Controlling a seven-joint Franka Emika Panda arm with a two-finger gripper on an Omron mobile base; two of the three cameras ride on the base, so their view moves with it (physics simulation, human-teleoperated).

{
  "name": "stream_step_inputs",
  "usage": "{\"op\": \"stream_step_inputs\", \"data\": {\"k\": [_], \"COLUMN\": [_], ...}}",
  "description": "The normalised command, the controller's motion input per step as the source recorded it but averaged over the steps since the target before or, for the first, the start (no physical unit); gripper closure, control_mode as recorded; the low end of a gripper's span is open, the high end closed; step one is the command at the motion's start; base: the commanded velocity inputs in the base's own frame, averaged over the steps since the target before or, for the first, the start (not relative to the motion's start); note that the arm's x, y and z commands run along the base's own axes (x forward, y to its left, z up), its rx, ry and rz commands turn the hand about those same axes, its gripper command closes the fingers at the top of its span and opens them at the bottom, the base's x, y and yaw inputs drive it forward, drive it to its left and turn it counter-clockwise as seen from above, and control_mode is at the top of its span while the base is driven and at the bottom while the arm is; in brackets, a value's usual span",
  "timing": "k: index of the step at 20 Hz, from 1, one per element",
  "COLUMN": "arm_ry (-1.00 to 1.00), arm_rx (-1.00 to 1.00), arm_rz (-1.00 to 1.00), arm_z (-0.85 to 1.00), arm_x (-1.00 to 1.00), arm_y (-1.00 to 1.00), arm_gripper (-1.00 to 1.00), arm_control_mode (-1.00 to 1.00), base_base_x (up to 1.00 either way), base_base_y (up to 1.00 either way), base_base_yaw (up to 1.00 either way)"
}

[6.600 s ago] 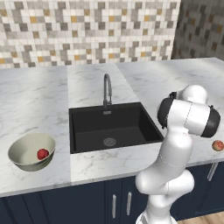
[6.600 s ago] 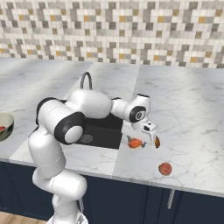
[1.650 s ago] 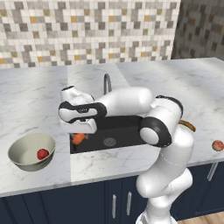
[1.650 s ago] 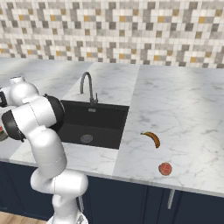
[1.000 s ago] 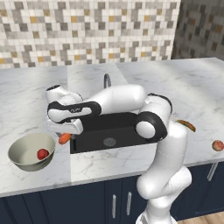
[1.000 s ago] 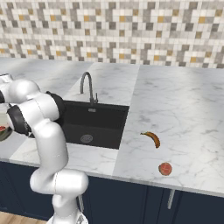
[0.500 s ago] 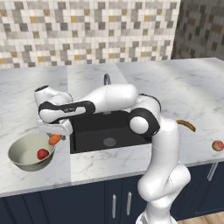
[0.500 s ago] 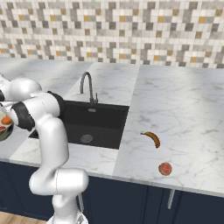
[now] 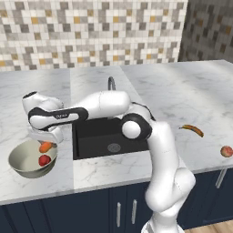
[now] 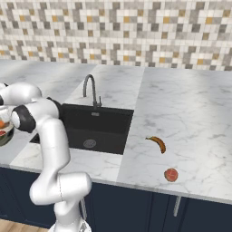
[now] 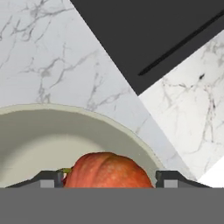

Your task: There is a mixed pile of frozen fruits and vegetables on the counter. Locate all the frozen vegetables and place the items in a bowl on the counter. Take all the frozen fruits and defrost them in a running sink.

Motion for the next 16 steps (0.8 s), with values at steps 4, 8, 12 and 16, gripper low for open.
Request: {"op": "stream_step_inputs", "data": {"k": [4,8,12,16], "arm_ry": [0.0,0.03,0.01,0.0], "arm_rx": [-0.02,-0.02,-0.01,0.0], "arm_rz": [-0.01,-0.01,0.0,-0.04], "arm_z": [-0.16,-0.21,-0.18,-0.13], "arm_x": [0.27,0.2,0.08,0.01], "arm_y": [0.53,0.53,0.38,0.18], "arm_gripper": [1.0,1.0,1.0,1.0], "arm_control_mode": [-1.0,-1.0,-1.0,-1.0], "base_base_x": [0.0,0.0,0.0,0.0], "base_base_y": [0.0,0.0,0.0,0.0], "base_base_yaw": [0.0,0.0,0.0,0.0]}}
